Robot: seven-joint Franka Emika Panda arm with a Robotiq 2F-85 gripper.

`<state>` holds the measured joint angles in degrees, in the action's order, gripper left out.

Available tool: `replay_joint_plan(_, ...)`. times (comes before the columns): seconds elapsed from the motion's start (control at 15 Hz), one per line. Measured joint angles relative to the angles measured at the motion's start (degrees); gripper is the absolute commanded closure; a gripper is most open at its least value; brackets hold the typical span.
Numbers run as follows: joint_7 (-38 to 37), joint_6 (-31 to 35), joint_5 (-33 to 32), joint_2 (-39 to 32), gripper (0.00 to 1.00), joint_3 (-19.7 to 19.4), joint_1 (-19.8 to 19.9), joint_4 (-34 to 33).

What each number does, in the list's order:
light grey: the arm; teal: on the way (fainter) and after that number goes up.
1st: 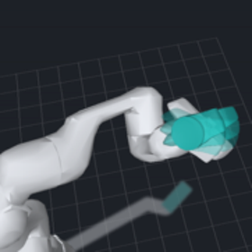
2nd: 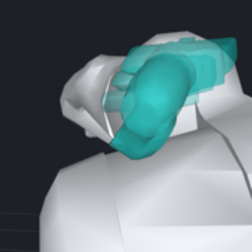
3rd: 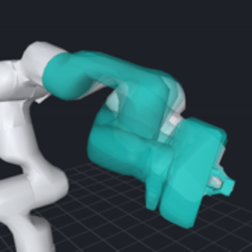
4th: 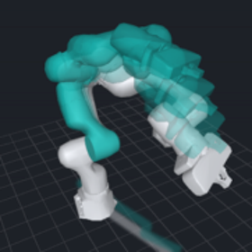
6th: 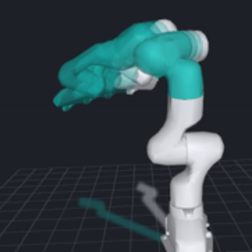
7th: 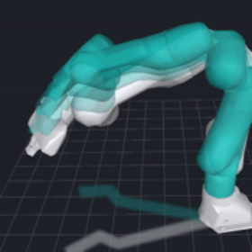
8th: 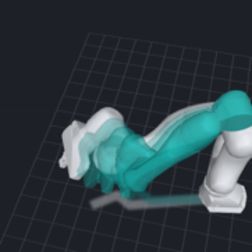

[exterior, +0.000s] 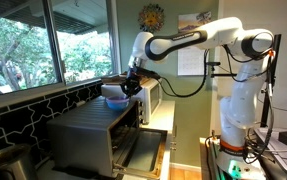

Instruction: Put the purple bowl inside the blue bowl then place the two bowls in the toaster oven

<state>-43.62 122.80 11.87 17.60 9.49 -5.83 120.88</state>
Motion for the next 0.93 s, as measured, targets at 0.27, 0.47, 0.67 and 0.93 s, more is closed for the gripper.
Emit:
replay_joint_plan(0.27, 10.3, 0.0, 2.0, 8.6, 0.98, 0.2, -2.6, 8.0)
replay_joint_plan(0.47, 18.3, -0.1, 4.7, 12.8, 0.98, 0.2, -4.5, 12.7)
replay_joint_plan(0.67, 23.6, -0.7, 6.4, 14.7, 0.98, 0.2, -5.5, 16.1)
replay_joint_plan(0.93, 25.4, -0.8, 7.2, 14.5, 0.98, 0.2, -5.4, 19.1)
